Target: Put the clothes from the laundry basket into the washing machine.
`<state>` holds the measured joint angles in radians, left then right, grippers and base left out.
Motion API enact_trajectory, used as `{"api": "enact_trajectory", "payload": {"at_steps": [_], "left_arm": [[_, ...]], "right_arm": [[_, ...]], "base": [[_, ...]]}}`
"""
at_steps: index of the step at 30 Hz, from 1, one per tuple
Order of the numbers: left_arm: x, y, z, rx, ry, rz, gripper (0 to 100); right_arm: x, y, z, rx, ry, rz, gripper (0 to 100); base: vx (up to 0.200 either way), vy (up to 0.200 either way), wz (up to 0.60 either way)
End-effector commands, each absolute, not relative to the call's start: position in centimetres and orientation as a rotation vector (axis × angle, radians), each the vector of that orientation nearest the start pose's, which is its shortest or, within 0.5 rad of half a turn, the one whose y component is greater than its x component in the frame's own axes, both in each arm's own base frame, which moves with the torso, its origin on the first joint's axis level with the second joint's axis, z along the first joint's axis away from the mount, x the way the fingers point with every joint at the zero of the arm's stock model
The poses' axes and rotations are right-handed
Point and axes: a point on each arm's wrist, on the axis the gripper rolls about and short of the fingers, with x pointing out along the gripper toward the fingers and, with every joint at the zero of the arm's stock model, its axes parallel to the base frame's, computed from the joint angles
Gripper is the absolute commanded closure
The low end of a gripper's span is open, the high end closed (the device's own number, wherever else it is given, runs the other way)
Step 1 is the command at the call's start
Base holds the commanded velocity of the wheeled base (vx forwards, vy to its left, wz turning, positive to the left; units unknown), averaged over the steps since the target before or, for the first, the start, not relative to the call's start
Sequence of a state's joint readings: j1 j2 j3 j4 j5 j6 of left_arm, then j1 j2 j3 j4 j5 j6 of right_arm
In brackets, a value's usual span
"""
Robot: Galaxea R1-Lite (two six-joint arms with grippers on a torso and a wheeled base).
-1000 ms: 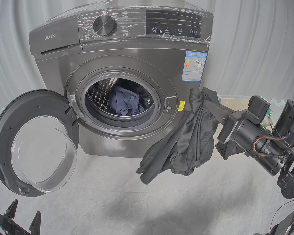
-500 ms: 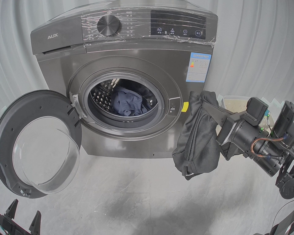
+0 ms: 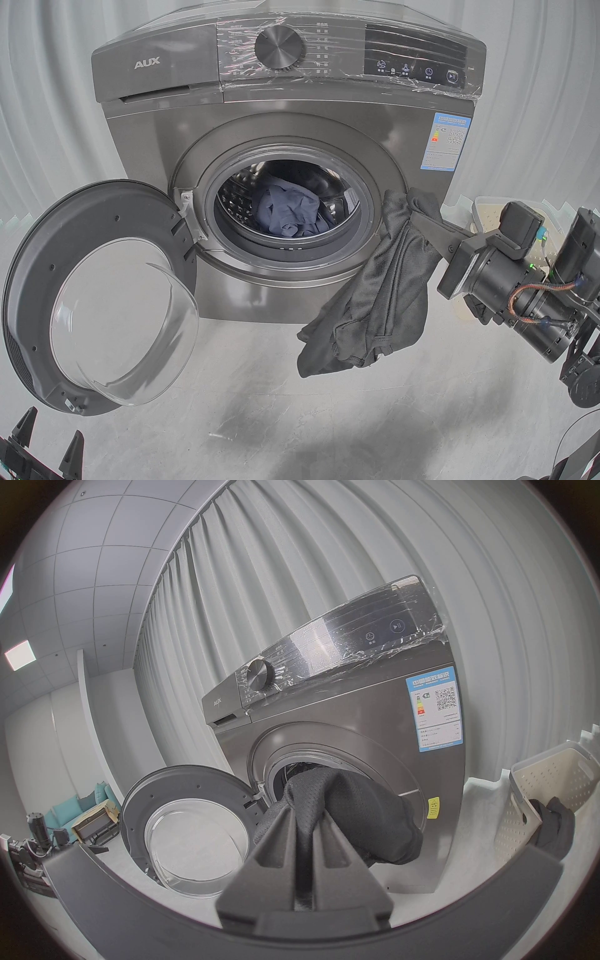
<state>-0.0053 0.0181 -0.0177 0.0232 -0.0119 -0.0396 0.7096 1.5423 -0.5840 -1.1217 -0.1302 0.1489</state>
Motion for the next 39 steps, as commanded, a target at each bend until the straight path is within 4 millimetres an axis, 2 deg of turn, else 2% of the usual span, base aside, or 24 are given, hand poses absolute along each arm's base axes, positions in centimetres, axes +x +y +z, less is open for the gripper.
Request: {"api": "enact_trajectory", "payload": {"at_steps": [1, 6, 15, 25, 28, 34, 39], "left_arm": [[-2.3, 0.0, 7.5, -0.040, 0.016, -0.018, 0], [-2.4, 0.0, 7.6, -0.038, 0.014, -0.018, 0], [-2.3, 0.0, 7.5, -0.040, 0.016, -0.018, 0], [-2.4, 0.0, 7.6, -0.038, 0.014, -0.017, 0], [-2.3, 0.0, 7.5, -0.029, 0.014, -0.017, 0], [-2.3, 0.0, 7.5, -0.002, 0.008, -0.026, 0], [-2.3, 0.0, 7.5, 0.006, 0.008, -0.023, 0]], "right_arm": [[19.5, 16.4, 21.6, 0.211, -0.103, 0.589, 100], [19.6, 16.4, 21.5, 0.211, -0.101, 0.589, 100], [19.6, 16.5, 21.4, 0.207, -0.097, 0.590, 100], [19.8, 17.2, 20.9, 0.207, -0.101, 0.604, 100], [19.2, 17.9, 20.7, 0.206, -0.091, 0.634, 100], [19.4, 19.2, 20.3, 0.199, -0.068, 0.656, 100], [20.0, 21.6, 19.6, 0.204, -0.052, 0.686, 100]], "base": [[0.000, 0.000, 0.00], [0.000, 0.000, 0.00], [0.000, -0.200, 0.00], [0.000, 0.000, 0.00], [0.000, 0.000, 0.00], [0.000, 0.000, 0.00], [0.000, 0.000, 0.00]]}}
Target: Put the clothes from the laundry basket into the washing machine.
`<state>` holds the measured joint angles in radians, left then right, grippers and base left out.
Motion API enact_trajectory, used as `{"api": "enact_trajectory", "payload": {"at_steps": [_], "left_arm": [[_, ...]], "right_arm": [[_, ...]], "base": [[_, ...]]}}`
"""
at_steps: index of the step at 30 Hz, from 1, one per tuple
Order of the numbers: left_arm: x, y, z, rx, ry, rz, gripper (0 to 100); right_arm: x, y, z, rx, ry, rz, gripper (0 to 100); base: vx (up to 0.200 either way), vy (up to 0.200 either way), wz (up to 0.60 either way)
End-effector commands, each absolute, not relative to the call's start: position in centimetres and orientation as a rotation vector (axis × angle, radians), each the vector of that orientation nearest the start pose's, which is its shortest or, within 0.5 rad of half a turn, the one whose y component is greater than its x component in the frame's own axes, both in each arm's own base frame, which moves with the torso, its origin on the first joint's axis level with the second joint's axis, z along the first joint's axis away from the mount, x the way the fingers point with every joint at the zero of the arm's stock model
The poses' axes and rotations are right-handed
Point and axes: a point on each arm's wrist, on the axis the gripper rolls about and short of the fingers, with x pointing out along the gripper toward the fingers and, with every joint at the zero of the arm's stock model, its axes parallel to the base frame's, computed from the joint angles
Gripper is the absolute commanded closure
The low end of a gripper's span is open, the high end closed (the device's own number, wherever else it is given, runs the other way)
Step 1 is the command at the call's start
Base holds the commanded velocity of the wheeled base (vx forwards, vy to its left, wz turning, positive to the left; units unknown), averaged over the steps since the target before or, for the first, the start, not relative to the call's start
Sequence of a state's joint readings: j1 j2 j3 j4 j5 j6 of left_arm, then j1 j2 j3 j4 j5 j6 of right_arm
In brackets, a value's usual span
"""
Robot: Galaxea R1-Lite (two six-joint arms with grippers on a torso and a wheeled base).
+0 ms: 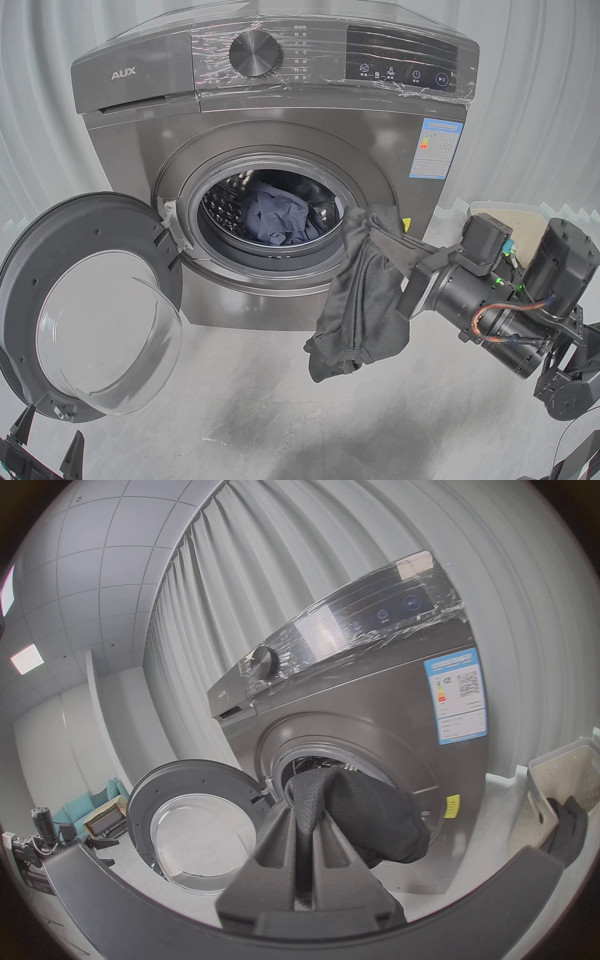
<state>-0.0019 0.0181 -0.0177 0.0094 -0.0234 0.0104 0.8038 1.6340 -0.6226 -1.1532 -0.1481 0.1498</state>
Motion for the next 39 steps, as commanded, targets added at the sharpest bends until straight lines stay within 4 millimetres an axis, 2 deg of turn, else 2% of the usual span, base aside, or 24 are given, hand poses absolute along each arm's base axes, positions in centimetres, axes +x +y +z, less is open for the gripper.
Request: {"api": "enact_trajectory", "payload": {"at_steps": [1, 4, 6, 7, 9, 10, 12, 16, 21, 24, 26, 27, 29, 35, 39], "left_arm": [[-2.3, 0.0, 7.5, 0.008, 0.008, -0.022, 0], [-2.3, -0.1, 7.8, 0.020, -0.011, -0.032, 0], [-3.4, -0.2, 11.5, -0.012, -0.186, -0.078, 0], [-3.7, -0.3, 12.9, -0.012, -0.219, -0.113, 0], [-3.4, -0.5, 14.2, -0.002, -0.183, -0.201, 0], [-3.4, -0.5, 14.2, -0.002, -0.183, -0.201, 0], [-2.1, -0.7, 13.7, -0.003, -0.062, -0.281, 0], [-0.5, -0.8, 13.4, -0.013, 0.042, -0.359, 0], [1.3, -1.0, 14.4, -0.007, 0.078, -0.456, 0], [3.9, -1.2, 15.3, 0.014, 0.123, -0.500, 0], [5.2, -1.3, 15.5, 0.013, 0.142, -0.519, 0], [5.2, -1.3, 15.5, 0.013, 0.142, -0.519, 0], [7.0, -1.8, 15.8, 0.014, 0.162, -0.571, 0], [9.5, -3.7, 15.5, 0.014, 0.226, -0.726, 0], [11.3, -4.7, 15.5, 0.015, 0.274, -0.761, 0]], "right_arm": [[20.2, 21.8, 19.4, 0.202, -0.048, 0.681, 100], [20.5, 22.6, 19.1, 0.201, -0.041, 0.676, 100], [20.9, 23.3, 19.1, 0.211, -0.045, 0.683, 100], [21.1, 23.6, 19.0, 0.220, -0.042, 0.680, 100], [21.7, 24.2, 19.2, 0.248, -0.046, 0.668, 100], [21.7, 24.2, 19.2, 0.248, -0.046, 0.668, 100], [22.5, 25.2, 19.3, 0.278, -0.064, 0.666, 100], [23.4, 25.9, 19.5, 0.305, -0.112, 0.658, 100], [24.7, 27.3, 20.0, 0.330, -0.151, 0.654, 100], [25.5, 28.3, 20.0, 0.345, -0.167, 0.656, 100], [25.7, 28.5, 20.2, 0.354, -0.179, 0.654, 100], [25.7, 28.5, 20.2, 0.354, -0.179, 0.654, 100], [26.3, 28.5, 20.5, 0.362, -0.197, 0.646, 100], [26.7, 28.8, 20.0, 0.375, -0.223, 0.643, 100], [26.6, 28.9, 19.9, 0.375, -0.220, 0.641, 100]], "base": [[0.000, 0.000, 0.00], [0.000, 0.000, 0.00], [0.000, 0.000, 0.00], [0.000, 0.000, 0.00], [0.000, 0.000, 0.00], [0.000, 0.000, 0.00], [0.000, 0.000, 0.00], [0.000, 0.000, 0.00], [0.000, 0.000, 0.00], [0.000, 0.000, 0.00], [0.000, 0.000, 0.00], [0.000, 0.000, 0.00], [0.000, 0.000, 0.00], [0.000, 0.000, 0.00], [0.000, 0.000, 0.00]]}}
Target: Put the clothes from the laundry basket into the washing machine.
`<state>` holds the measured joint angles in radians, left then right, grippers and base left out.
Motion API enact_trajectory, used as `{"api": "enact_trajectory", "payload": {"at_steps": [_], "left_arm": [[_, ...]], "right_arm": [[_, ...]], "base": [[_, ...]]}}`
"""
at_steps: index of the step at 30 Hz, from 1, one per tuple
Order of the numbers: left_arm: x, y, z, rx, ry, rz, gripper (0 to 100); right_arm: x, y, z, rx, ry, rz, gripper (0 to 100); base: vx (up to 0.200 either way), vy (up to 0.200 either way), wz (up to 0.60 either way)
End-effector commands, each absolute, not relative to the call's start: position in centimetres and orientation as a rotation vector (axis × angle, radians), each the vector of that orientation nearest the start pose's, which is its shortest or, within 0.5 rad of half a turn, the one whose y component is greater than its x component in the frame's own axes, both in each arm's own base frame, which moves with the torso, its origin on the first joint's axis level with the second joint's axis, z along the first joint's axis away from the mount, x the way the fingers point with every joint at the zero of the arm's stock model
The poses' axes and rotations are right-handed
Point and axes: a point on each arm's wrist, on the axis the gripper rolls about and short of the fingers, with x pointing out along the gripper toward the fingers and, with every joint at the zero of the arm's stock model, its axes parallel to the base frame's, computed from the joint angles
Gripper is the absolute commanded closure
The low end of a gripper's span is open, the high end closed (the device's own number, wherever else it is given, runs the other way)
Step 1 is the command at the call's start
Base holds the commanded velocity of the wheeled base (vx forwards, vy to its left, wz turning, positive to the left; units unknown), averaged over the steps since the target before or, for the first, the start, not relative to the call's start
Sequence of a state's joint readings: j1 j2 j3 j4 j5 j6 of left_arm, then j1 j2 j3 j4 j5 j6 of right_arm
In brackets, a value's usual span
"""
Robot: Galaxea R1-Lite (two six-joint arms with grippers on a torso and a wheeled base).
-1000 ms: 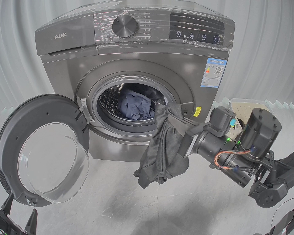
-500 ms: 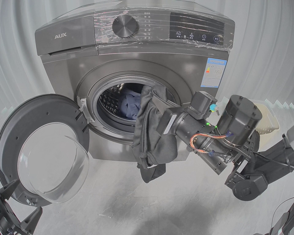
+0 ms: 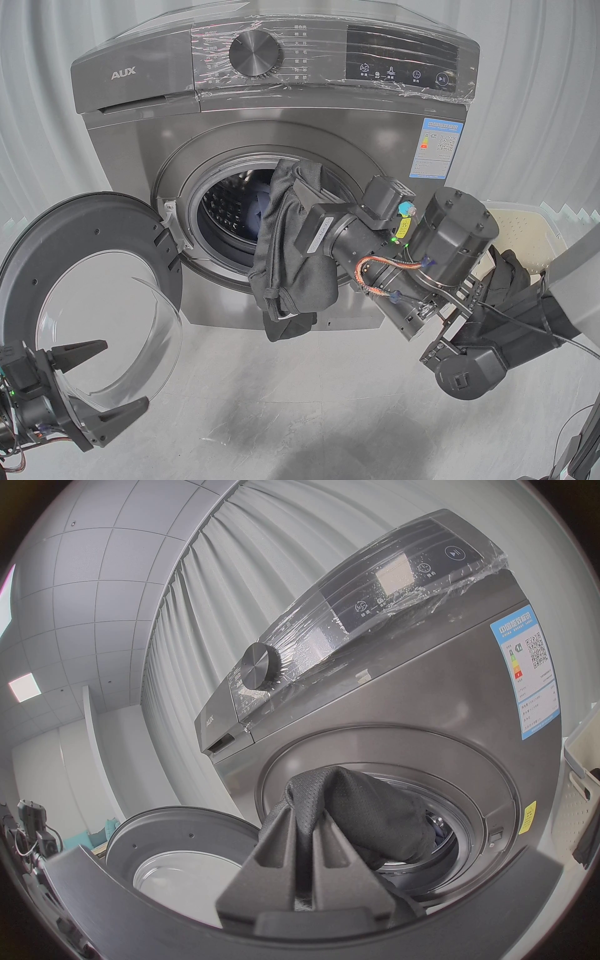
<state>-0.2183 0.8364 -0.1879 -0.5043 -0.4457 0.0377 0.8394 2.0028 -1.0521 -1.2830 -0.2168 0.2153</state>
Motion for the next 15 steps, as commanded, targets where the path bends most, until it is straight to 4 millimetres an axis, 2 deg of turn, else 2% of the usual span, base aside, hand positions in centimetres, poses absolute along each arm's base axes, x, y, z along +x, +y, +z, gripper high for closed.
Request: {"api": "enact_trajectory", "payload": {"at_steps": [1, 4, 8, 9, 15], "left_arm": [[11.6, -4.8, 15.5, 0.013, 0.280, -0.764, 0], [12.7, -5.3, 15.6, 0.013, 0.284, -0.772, 0], [15.1, -6.6, 15.9, 0.005, 0.281, -0.800, 0], [15.1, -6.6, 15.9, 0.005, 0.281, -0.800, 0], [18.2, -8.7, 14.8, -0.013, 0.318, -0.833, 0]], "right_arm": [[26.5, 29.0, 19.9, 0.375, -0.220, 0.641, 100], [26.4, 29.0, 19.9, 0.377, -0.219, 0.638, 100], [26.6, 29.2, 19.4, 0.375, -0.212, 0.639, 100], [26.6, 29.2, 19.4, 0.375, -0.212, 0.639, 100], [26.7, 29.4, 19.1, 0.369, -0.205, 0.639, 100]], "base": [[0.000, 0.000, 0.00], [0.000, 0.000, 0.00], [0.000, 0.000, 0.00], [0.000, 0.000, 0.00], [0.000, 0.000, 0.00]]}}
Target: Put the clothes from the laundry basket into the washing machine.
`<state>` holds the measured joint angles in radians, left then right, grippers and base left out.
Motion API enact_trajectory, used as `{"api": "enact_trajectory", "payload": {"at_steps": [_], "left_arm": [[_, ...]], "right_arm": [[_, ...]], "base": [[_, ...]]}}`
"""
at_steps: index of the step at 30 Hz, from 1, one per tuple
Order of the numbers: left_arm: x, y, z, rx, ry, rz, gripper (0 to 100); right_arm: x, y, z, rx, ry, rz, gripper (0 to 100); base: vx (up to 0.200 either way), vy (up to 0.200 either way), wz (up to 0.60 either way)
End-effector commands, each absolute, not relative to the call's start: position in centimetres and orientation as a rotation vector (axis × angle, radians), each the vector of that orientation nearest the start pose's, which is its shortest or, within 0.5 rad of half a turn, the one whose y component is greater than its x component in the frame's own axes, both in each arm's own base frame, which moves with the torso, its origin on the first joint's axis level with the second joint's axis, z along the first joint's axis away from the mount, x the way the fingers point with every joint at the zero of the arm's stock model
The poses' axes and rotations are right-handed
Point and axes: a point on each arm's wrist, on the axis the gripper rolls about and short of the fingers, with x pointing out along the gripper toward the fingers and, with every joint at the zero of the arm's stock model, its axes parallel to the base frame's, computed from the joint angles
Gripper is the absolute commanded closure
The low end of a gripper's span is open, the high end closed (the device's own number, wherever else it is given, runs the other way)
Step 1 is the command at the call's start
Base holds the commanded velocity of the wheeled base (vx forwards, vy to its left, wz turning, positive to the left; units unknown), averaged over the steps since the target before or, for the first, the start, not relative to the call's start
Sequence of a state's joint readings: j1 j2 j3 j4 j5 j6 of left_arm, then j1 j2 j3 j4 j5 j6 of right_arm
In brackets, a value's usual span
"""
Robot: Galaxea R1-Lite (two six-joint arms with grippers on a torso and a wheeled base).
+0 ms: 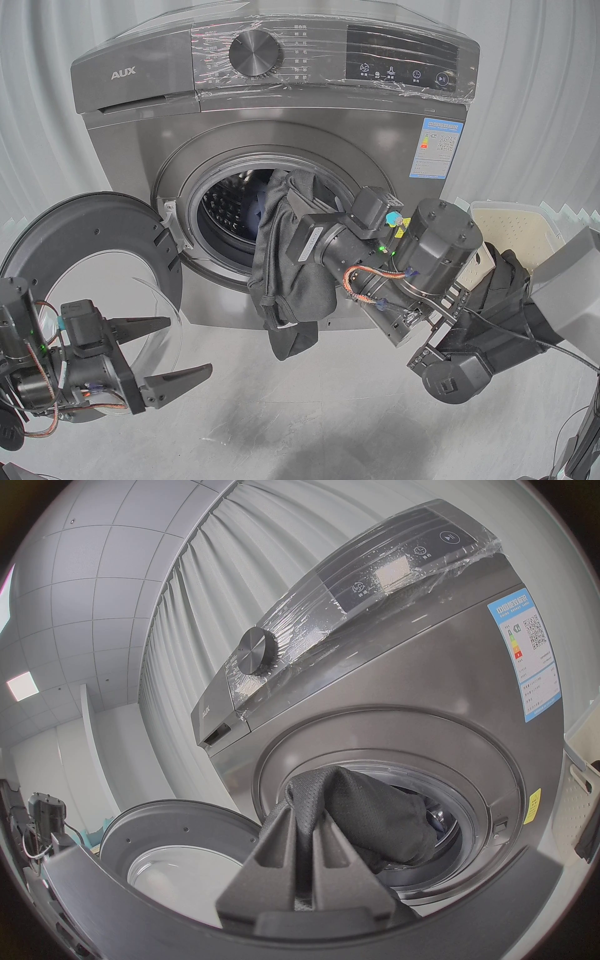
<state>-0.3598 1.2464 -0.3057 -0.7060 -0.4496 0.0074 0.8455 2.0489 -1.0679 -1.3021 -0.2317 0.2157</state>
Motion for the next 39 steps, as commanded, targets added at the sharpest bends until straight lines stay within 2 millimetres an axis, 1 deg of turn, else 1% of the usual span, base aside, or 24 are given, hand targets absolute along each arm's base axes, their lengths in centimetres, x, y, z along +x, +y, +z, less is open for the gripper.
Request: {"api": "enact_trajectory", "payload": {"at_steps": [1, 6, 8, 9, 14, 17, 21, 32, 37, 39], "left_arm": [[18.6, -8.8, 14.7, -0.013, 0.312, -0.835, 0], [20.4, -9.8, 14.1, -0.016, 0.304, -0.847, 0], [20.8, -10.2, 13.9, -0.018, 0.312, -0.857, 0], [21.1, -10.7, 13.7, -0.019, 0.321, -0.871, 0], [22.0, -12.0, 13.8, -0.067, 0.341, -0.894, 0], [22.7, -12.5, 13.7, -0.067, 0.345, -0.898, 0], [23.7, -13.0, 13.6, -0.070, 0.347, -0.898, 0], [25.2, -13.7, 13.4, -0.071, 0.346, -0.894, 0], [25.6, -14.0, 12.9, -0.069, 0.358, -0.895, 0], [26.2, -14.5, 12.4, -0.069, 0.355, -0.895, 0]], "right_arm": [[26.7, 29.4, 19.1, 0.369, -0.205, 0.639, 100], [26.7, 29.4, 19.1, 0.370, -0.207, 0.639, 100], [26.7, 29.5, 19.1, 0.370, -0.207, 0.640, 100], [26.6, 29.6, 19.1, 0.370, -0.206, 0.643, 100], [26.6, 29.6, 19.0, 0.370, -0.205, 0.643, 100], [26.7, 29.7, 18.9, 0.369, -0.203, 0.643, 100], [26.6, 29.7, 18.9, 0.369, -0.203, 0.645, 100], [26.6, 29.8, 18.9, 0.368, -0.203, 0.646, 100], [26.7, 29.8, 18.7, 0.367, -0.199, 0.644, 100], [26.7, 29.9, 18.5, 0.362, -0.194, 0.645, 100]], "base": [[0.000, 0.000, 0.00], [0.000, 0.000, 0.00], [0.000, 0.000, 0.00], [0.000, 0.000, 0.00], [0.000, 0.000, 0.00], [0.000, 0.000, 0.00], [0.000, 0.000, 0.00], [0.000, 0.000, 0.00], [0.000, 0.000, 0.00], [0.000, 0.000, 0.00]]}}
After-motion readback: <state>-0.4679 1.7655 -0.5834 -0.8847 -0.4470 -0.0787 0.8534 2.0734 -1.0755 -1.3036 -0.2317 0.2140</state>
